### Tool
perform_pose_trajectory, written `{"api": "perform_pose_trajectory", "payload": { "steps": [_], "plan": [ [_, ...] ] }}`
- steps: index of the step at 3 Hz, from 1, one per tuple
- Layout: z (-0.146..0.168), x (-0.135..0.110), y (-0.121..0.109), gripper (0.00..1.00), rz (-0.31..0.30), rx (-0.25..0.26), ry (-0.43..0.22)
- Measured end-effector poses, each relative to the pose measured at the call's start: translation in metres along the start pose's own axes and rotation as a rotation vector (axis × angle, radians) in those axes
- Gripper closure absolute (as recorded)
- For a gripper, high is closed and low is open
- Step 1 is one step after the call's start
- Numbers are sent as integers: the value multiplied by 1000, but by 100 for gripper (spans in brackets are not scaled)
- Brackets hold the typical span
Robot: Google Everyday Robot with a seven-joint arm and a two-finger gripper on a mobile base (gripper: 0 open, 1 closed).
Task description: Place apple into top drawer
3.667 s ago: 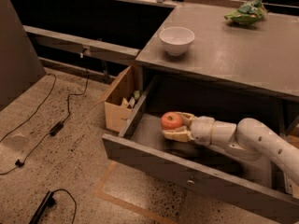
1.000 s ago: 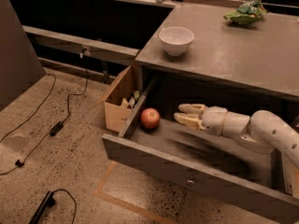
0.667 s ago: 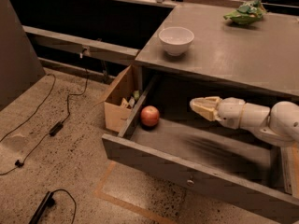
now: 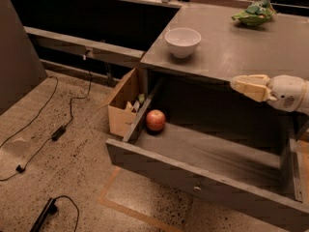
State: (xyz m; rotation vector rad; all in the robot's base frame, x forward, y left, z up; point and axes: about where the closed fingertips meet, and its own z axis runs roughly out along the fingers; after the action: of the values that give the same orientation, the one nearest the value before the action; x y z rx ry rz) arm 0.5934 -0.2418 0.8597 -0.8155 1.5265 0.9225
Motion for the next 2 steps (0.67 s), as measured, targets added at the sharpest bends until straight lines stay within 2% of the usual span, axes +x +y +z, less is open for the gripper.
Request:
{"api": "perform_pose_trajectory", "payload": {
  "steps": [1, 2],
  "plan": [
    [-23, -48, -8, 100, 9, -32, -66],
    [-42, -80, -23, 100, -42, 31, -91]
  ]
}}
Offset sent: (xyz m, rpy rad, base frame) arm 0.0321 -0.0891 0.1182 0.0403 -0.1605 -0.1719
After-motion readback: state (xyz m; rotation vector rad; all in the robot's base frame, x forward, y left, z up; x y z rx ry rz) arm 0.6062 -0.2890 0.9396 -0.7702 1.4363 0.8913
